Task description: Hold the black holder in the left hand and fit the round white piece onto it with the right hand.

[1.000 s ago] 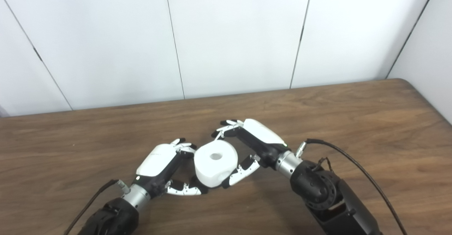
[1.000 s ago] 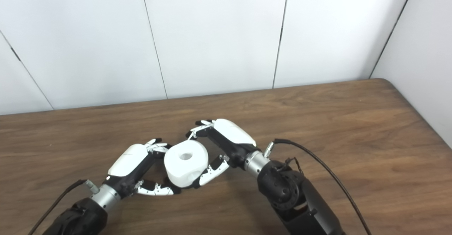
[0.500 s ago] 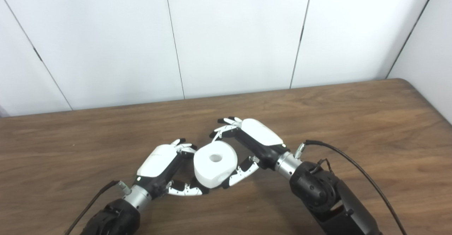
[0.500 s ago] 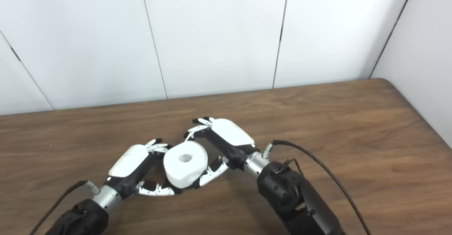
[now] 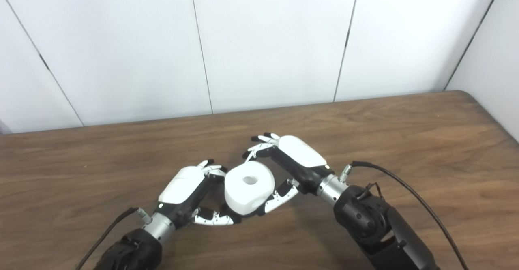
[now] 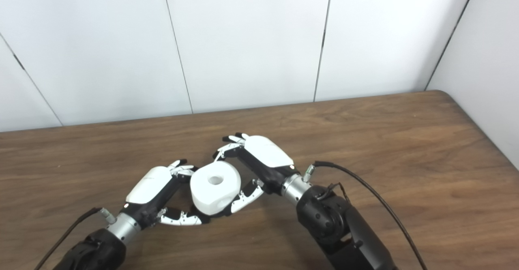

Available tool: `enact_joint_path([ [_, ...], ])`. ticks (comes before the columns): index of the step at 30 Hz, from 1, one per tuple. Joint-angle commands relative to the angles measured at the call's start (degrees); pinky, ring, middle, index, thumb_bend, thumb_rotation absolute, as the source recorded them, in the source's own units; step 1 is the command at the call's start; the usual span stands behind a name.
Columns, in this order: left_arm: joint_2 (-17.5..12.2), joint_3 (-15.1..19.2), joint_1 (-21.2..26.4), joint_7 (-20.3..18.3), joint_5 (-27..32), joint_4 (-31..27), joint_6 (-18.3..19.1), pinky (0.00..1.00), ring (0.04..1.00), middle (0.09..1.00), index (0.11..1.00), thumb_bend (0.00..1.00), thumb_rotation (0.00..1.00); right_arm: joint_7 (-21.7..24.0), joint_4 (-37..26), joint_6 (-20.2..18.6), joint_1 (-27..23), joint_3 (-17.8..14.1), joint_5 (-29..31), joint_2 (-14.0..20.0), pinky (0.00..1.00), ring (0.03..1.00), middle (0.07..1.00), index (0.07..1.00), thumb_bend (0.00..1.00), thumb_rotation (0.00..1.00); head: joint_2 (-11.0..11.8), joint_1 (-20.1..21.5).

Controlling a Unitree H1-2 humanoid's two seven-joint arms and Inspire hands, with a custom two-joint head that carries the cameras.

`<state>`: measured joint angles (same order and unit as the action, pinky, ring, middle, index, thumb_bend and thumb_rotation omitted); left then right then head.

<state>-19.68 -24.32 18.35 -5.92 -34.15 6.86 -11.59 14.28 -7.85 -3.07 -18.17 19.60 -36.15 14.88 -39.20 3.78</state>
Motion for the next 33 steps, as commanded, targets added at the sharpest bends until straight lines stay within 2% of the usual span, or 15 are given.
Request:
enact_joint_path([
  [1, 0.2, -1.2, -0.5, -2.8, -0.9, -1.5, -0.2, 0.97, 0.85, 0.681, 0.482, 0.52, 0.06, 0.0, -0.3, -0.8, -0.6, -0.5, -1.7, 0.7, 1.0, 0.928, 0.765, 0.481, 0.52, 0.14, -0.1, 0.1],
  [14, 0.5, -0.7, -0.7, -3.3, -1.0, -1.9, 0.2, 0.98, 0.849, 0.677, 0.482, 0.52, 0.06, 1.2, -0.1, -3.0, -0.9, 0.1, -4.0, 0.6, 1.0, 0.912, 0.756, 0.48, 0.52, 0.14, -0.6, 0.0],
  [20, 0.5, -0.6, -0.7, -3.5, -1.1, -2.3, 0.7, 0.98, 0.852, 0.68, 0.482, 0.52, 0.05, 3.1, -1.3, -3.6, -0.8, 0.7, -5.0, 1.0, 1.0, 0.896, 0.746, 0.479, 0.52, 0.14, -0.9, -0.2],
  [23, 0.4, -0.6, -0.7, -3.4, -1.2, -2.4, 0.6, 0.97, 0.85, 0.68, 0.482, 0.52, 0.05, 5.7, -2.9, -4.7, -1.0, 1.7, -6.0, 1.7, 1.0, 0.904, 0.781, 0.488, 0.52, 0.16, -0.9, -0.2],
  [24, 0.4, -0.7, -0.7, -3.3, -1.3, -2.3, 0.5, 0.97, 0.849, 0.679, 0.482, 0.52, 0.06, 6.7, -3.5, -5.1, -1.0, 2.0, -6.0, 2.0, 0.99, 0.906, 0.793, 0.553, 0.73, 0.25, -0.9, -0.2],
  [26, 0.4, -0.7, -0.6, -3.2, -1.4, -2.1, 0.4, 0.96, 0.848, 0.679, 0.482, 0.52, 0.06, 7.8, -4.7, -5.7, -0.7, 2.1, -5.7, 2.2, 0.96, 0.912, 0.82, 0.687, 0.93, 0.36, -0.9, -0.3],
  [29, 0.4, -0.8, -0.6, -3.3, -1.3, -2.0, 0.4, 0.96, 0.848, 0.68, 0.482, 0.52, 0.05, 8.1, -6.0, -6.1, 0.1, 2.0, -5.5, 2.1, 0.93, 0.927, 0.849, 0.785, 0.98, 0.38, -0.9, -0.3],
  [33, 0.5, -0.7, -0.7, -3.3, -1.2, -2.1, 0.4, 0.96, 0.848, 0.68, 0.482, 0.52, 0.05, 6.6, -6.6, -5.2, 1.2, 1.0, -5.0, 1.4, 0.89, 0.933, 0.864, 0.84, 0.99, 0.35, -1.0, -0.3],
])
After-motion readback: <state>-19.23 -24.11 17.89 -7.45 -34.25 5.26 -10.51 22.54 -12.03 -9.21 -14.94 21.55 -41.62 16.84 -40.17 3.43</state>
